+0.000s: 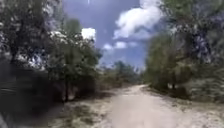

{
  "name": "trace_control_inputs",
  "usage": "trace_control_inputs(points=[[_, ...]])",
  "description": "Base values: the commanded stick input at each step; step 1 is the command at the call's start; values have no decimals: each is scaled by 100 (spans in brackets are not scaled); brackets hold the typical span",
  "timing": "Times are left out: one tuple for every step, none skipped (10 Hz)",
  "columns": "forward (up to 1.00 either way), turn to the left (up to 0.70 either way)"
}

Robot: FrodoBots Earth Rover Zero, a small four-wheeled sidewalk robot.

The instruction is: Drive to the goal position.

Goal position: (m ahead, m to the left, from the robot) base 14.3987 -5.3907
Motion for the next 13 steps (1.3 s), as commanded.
trace_control_inputs(points=[[100, 0], [100, 0], [100, 0], [100, 0], [100, 0], [100, 0], [100, 0], [100, 0], [100, 0], [100, 0], [100, 0], [100, 0], [100, 0]])
